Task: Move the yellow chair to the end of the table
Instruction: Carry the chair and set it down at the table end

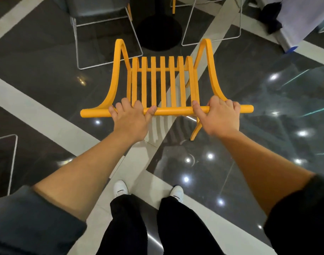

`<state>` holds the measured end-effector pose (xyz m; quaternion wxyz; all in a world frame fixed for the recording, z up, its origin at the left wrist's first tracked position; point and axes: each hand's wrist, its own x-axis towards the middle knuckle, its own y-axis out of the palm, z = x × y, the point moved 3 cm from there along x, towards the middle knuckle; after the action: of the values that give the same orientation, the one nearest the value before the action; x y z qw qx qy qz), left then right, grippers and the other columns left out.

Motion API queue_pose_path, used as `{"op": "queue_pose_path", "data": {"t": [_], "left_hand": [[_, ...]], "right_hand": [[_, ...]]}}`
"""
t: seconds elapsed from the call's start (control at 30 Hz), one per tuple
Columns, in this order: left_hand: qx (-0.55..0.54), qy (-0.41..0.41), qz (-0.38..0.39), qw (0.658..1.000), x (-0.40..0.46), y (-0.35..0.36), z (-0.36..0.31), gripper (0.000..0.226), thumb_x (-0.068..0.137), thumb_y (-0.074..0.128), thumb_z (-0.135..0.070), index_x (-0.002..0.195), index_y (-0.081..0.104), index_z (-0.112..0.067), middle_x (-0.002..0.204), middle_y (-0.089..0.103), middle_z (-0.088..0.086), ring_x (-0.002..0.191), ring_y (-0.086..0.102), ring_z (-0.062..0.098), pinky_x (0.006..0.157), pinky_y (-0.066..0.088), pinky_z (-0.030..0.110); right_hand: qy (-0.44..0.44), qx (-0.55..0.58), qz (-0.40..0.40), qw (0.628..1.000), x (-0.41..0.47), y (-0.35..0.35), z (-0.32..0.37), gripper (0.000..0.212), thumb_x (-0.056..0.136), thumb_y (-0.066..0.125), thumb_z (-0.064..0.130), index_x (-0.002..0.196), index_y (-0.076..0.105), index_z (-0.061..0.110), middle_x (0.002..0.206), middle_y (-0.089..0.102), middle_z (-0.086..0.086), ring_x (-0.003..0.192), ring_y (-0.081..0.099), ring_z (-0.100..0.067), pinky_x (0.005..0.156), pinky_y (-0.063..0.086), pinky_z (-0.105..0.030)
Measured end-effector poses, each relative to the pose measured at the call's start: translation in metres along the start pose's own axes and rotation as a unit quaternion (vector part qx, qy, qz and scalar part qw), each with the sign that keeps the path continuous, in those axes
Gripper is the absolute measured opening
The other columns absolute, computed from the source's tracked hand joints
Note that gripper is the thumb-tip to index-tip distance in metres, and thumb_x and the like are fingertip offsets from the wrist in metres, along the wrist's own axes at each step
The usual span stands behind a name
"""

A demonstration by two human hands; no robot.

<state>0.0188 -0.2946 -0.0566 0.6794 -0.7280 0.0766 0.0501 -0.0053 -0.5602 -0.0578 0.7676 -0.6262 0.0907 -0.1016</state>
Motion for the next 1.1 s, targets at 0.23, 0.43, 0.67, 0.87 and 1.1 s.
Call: {"op": "queue_pose_path", "data": {"t": [0.23,0.43,0.67,0.87,1.1], "left_hand": [[-0.004,-0.008,0.001,1.000,0.006,0.003,-0.043,0.082,0.095,0.003,-0.071,0.113,0.057,-0.012,0.116,0.051,0.020,0.111,0.047,0.041,0.111,0.028,0.068],[0.003,-0.010,0.005,1.000,0.033,0.001,-0.079,0.073,0.099,0.014,-0.068,0.114,0.059,-0.012,0.119,0.053,0.022,0.114,0.048,0.042,0.113,0.026,0.067],[0.004,-0.023,-0.024,0.999,0.070,-0.002,-0.126,0.072,0.099,0.015,-0.068,0.112,0.059,-0.013,0.113,0.052,0.018,0.112,0.047,0.038,0.113,0.026,0.065],[-0.005,-0.064,-0.060,0.996,0.107,-0.006,-0.168,0.078,0.095,0.010,-0.069,0.108,0.059,-0.010,0.111,0.051,0.020,0.108,0.047,0.041,0.110,0.026,0.065],[-0.010,-0.077,-0.096,0.992,0.152,-0.011,-0.187,0.081,0.094,0.012,-0.069,0.106,0.062,-0.006,0.106,0.052,0.023,0.102,0.049,0.045,0.107,0.030,0.065]], "right_hand": [[-0.004,-0.002,0.003,1.000,0.024,-0.003,-0.039,0.070,0.095,0.027,0.080,0.090,0.055,0.016,0.088,0.061,-0.004,0.101,0.056,-0.036,0.111,0.030,-0.055],[-0.011,-0.006,-0.001,1.000,0.061,-0.011,-0.067,0.068,0.096,0.029,0.078,0.090,0.054,0.015,0.091,0.064,-0.006,0.101,0.056,-0.036,0.110,0.030,-0.055],[-0.048,0.017,0.005,0.999,0.123,-0.013,-0.102,0.062,0.099,0.031,0.075,0.085,0.049,0.017,0.082,0.058,-0.002,0.098,0.054,-0.036,0.111,0.029,-0.058],[-0.101,0.029,-0.020,0.994,0.193,-0.015,-0.129,0.065,0.098,0.029,0.076,0.083,0.051,0.016,0.081,0.061,-0.003,0.094,0.055,-0.036,0.108,0.030,-0.057],[-0.126,0.040,-0.039,0.990,0.251,-0.013,-0.131,0.066,0.097,0.029,0.076,0.080,0.051,0.016,0.076,0.058,-0.002,0.085,0.049,-0.031,0.101,0.033,-0.053]]}}
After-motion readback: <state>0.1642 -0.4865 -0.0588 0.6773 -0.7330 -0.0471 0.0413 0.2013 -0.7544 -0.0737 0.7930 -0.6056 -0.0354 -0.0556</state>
